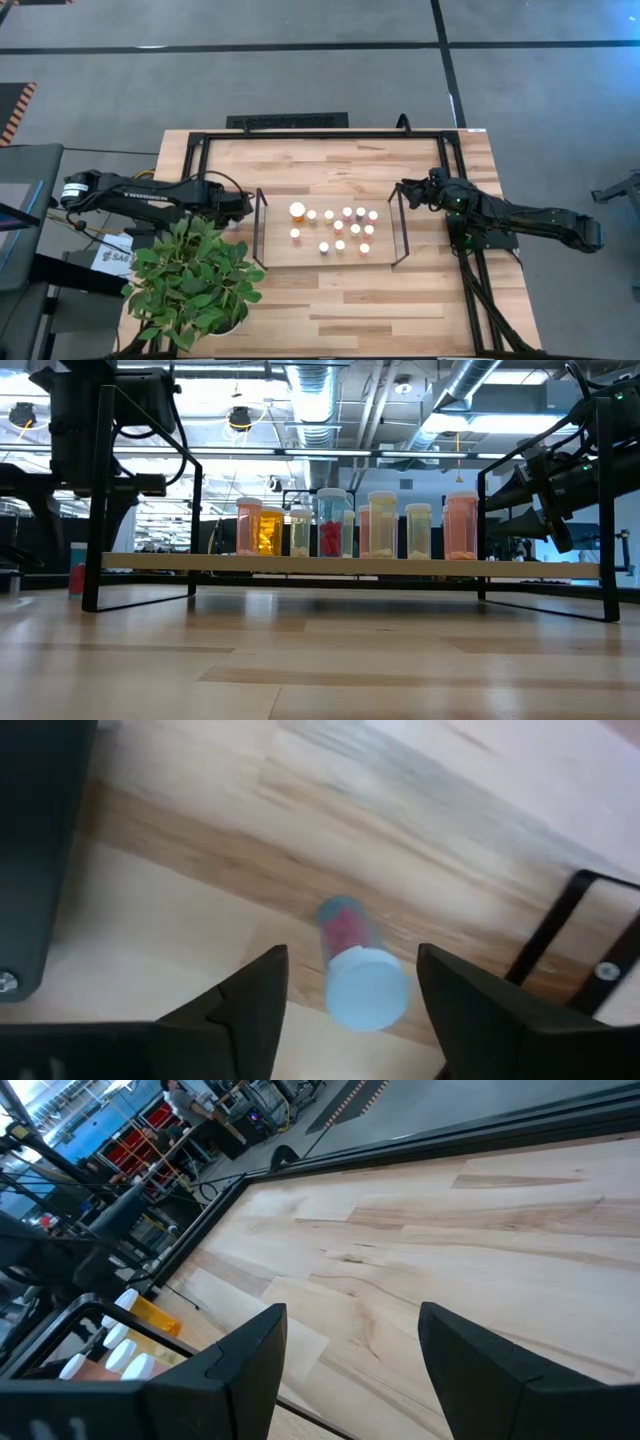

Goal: Pick and place medicine bottles onto shelf by color
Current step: Put the blue pill bottle on the shelf

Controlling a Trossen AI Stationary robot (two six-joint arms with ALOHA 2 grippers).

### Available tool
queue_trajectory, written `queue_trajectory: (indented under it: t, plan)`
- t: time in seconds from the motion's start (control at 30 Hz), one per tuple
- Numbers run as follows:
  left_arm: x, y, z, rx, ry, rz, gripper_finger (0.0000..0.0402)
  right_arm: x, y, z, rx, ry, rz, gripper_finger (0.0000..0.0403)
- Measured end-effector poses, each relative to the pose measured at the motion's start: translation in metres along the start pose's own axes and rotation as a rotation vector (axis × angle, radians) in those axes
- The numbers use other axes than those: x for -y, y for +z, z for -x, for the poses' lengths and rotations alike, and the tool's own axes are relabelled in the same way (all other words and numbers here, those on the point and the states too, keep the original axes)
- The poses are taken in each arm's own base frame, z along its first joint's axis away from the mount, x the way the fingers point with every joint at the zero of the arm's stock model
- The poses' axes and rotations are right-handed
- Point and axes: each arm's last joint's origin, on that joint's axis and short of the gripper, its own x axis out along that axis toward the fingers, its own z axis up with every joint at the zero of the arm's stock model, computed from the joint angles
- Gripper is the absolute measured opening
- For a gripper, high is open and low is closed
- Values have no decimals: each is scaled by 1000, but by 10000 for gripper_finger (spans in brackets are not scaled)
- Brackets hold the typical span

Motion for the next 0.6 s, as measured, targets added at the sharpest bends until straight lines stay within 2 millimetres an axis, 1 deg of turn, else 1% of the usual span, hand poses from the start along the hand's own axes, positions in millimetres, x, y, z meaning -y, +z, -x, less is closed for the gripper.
queue_trajectory:
  t: [0.17, 0.37, 0.5, 0.6]
  plan:
    - [3, 0, 4, 12, -21, -1, 221, 0, 0, 0, 0, 0, 0, 249]
    - [5, -2, 0, 11, 0, -1, 225, 0, 0, 0, 0, 0, 0, 249]
    - [6, -2, -1, -5, 13, -6, 218, 0, 0, 0, 0, 0, 0, 249]
    - [6, -2, -1, -1, 11, -10, 202, 0, 0, 0, 0, 1, 0, 249]
